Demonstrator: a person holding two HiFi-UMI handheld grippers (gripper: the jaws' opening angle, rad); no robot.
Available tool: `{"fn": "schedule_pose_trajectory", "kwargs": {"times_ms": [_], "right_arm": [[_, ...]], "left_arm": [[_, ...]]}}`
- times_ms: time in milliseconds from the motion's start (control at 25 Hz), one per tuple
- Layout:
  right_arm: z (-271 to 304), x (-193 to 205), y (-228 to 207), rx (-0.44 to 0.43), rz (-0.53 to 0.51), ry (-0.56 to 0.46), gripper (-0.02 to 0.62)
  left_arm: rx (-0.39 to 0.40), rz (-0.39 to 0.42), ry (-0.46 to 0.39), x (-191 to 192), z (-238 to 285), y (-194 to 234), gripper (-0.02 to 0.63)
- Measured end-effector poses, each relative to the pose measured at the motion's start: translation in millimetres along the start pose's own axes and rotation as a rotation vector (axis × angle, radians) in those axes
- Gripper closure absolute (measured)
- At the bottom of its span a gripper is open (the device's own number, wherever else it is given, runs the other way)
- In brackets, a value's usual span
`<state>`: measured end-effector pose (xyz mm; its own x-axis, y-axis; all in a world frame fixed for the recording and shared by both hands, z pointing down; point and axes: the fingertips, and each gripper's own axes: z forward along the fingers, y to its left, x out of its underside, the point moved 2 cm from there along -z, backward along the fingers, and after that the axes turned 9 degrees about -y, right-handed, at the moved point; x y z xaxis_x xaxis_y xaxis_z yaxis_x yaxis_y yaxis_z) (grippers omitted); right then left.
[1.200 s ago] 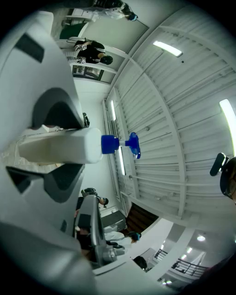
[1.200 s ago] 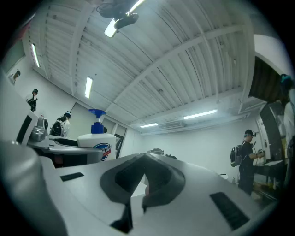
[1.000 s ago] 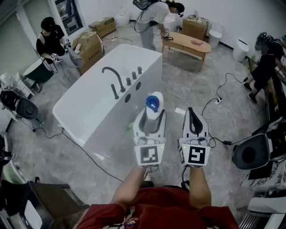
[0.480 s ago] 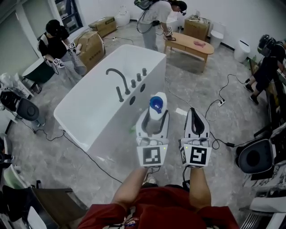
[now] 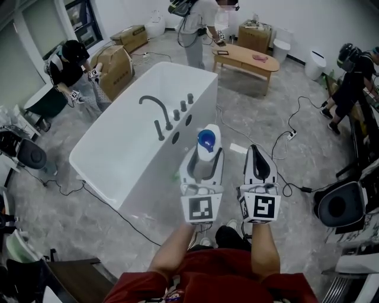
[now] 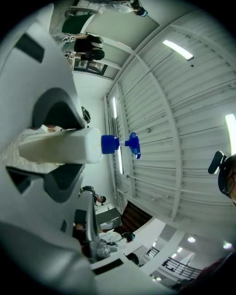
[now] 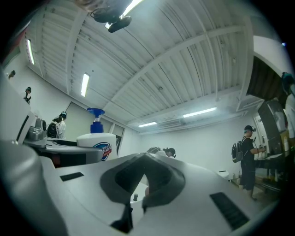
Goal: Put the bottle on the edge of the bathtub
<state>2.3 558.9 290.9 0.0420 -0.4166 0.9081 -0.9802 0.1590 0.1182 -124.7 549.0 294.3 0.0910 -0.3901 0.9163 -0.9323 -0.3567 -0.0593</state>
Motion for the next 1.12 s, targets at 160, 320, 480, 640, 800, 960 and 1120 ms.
{"fn": "schedule_pose_trajectory", "kwargs": {"times_ms": [160,320,480,640,800,960,1120], "right_arm": [[10.3,5.5,4.0,-0.007,-0.005,0.005,0.583],[21.7,13.3,4.2,-0.036,-0.018,0.012,0.583],[37.6,21.4,-5.5,-0.034,-0.014,0.007,0.583],[57.2,35.2,-14.2,-0.032,-0.011,0.016,0.583],[78.7,51.8,-35.2,-0.031,0.004,0.029,0.583],[103.3,67.1,-59.5,-0.030,0.030,0.040,0.583],[131.6,81.5,-85.2,-0.033,0.045,0.044,0.583]], "left_arm": [[0.003,0.006,0.003,4.3,5.4,7.7,0.364],[-0.007,0.012,0.012,13.3,15.7,10.9,0.364],[0.022,0.060,0.014,26.9,34.1,11.3,0.364],[0.011,0.051,0.023,36.2,53.1,13.5,0.364],[-0.004,0.047,0.034,48.3,83.0,7.9,0.364],[0.012,0.092,0.043,63.5,116.5,2.8,0.365],[-0.006,0.089,0.041,71.6,156.1,-2.0,0.365]]}}
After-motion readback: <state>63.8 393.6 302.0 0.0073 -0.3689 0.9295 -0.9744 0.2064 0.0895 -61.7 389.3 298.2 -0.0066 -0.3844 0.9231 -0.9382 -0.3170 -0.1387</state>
